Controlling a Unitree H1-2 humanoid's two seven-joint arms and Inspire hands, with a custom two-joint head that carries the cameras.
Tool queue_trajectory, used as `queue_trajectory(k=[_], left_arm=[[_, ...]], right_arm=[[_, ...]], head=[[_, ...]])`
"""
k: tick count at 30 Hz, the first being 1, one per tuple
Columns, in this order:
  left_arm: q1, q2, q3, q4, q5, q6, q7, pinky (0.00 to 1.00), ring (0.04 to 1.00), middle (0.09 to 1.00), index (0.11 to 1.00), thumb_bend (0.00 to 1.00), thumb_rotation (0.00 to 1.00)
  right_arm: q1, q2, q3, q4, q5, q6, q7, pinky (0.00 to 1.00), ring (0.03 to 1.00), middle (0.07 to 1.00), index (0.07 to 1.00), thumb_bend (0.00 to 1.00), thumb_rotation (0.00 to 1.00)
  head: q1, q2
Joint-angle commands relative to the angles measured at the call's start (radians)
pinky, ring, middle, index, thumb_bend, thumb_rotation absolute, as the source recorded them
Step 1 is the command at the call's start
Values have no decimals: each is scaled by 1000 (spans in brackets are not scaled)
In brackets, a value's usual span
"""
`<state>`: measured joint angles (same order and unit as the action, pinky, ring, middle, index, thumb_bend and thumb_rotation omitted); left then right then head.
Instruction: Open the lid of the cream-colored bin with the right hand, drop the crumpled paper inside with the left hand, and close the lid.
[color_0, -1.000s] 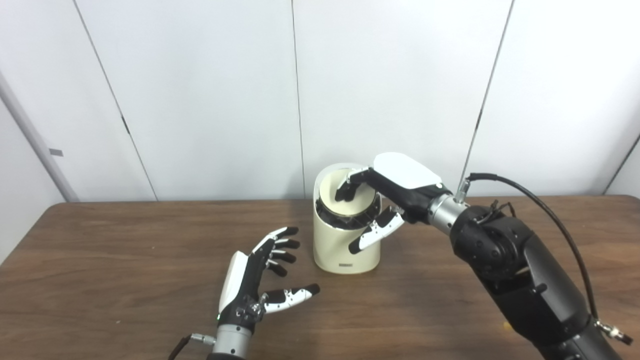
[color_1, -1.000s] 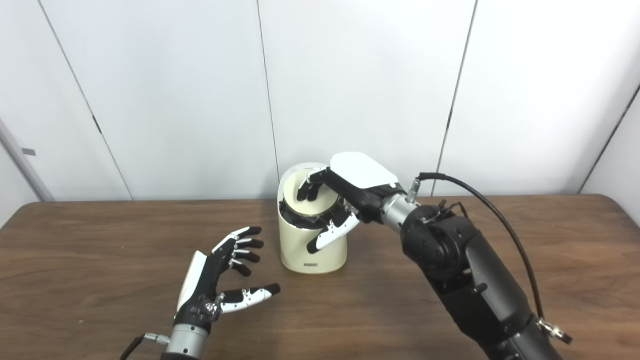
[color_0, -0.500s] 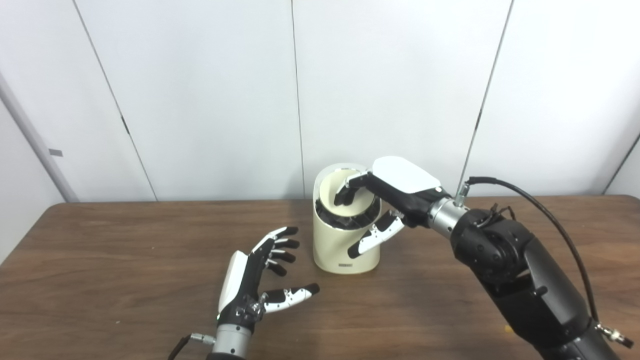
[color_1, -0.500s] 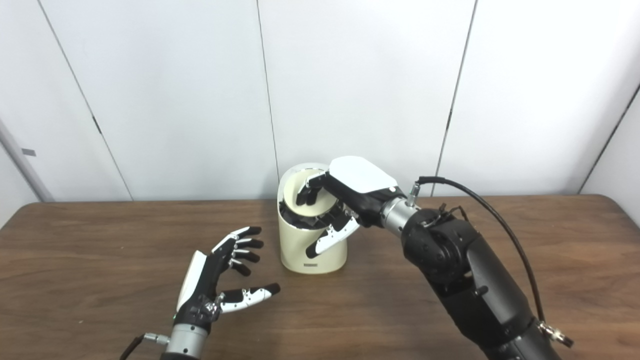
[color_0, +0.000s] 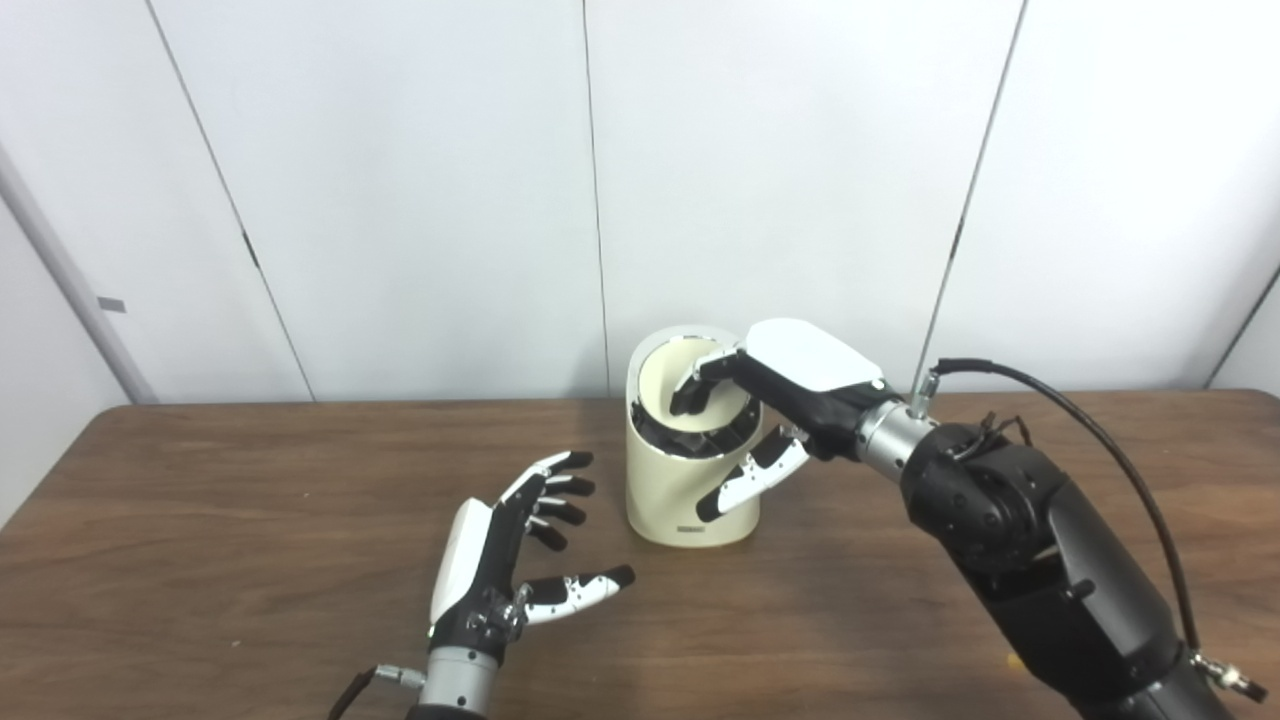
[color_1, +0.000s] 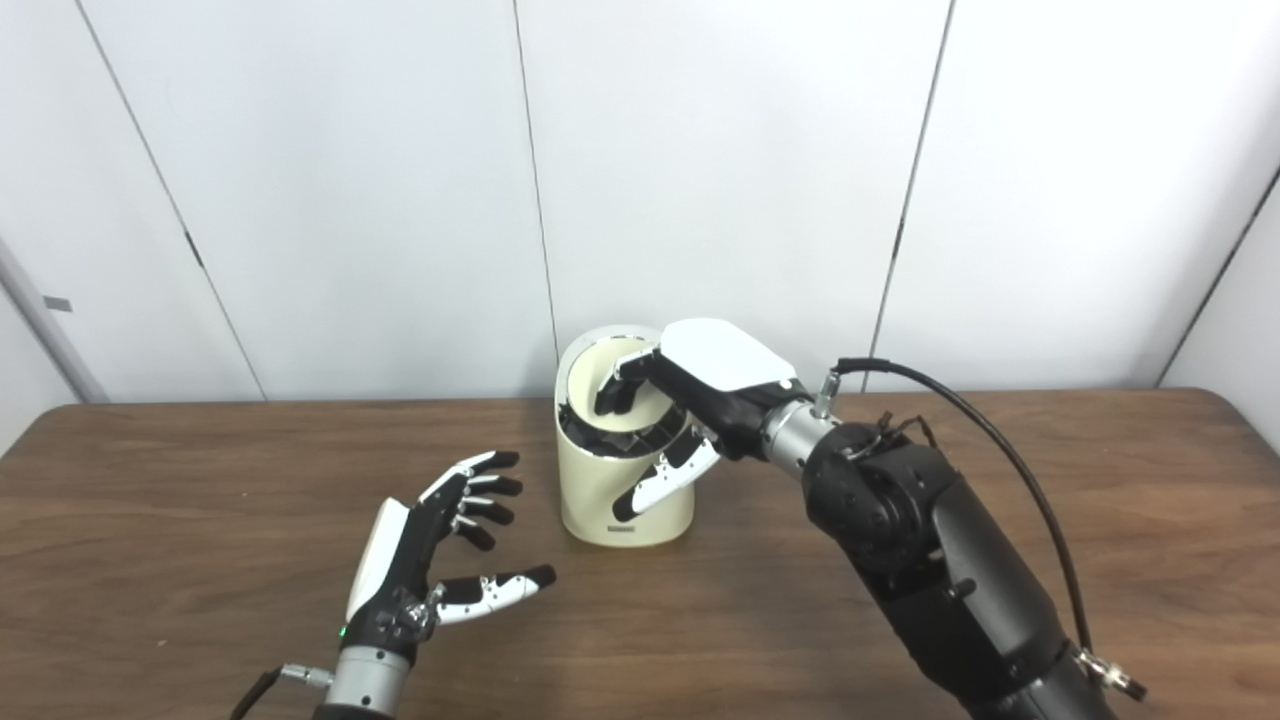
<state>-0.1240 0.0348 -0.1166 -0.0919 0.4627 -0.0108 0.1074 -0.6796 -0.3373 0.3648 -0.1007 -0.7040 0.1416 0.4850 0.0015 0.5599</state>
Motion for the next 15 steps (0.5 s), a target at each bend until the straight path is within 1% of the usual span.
queue_trajectory(k=[1, 7, 15], left_arm=[[-21, -2, 0, -46, 0, -6, 4, 505, 625, 716, 802, 800, 8], [-17, -3, -1, -59, 5, 7, 0, 509, 626, 718, 804, 800, 13], [-19, 1, -5, -57, 7, 4, 3, 506, 626, 715, 804, 794, 17]], right_arm=[[3, -10, 11, 32, 0, -16, 6, 876, 838, 669, 656, 801, 342], [8, -18, 27, 75, -10, -49, -16, 877, 822, 657, 649, 808, 347], [20, -21, 45, 85, -9, -52, -18, 885, 800, 651, 643, 815, 325]], head=[[1, 0], [1, 8], [5, 16]])
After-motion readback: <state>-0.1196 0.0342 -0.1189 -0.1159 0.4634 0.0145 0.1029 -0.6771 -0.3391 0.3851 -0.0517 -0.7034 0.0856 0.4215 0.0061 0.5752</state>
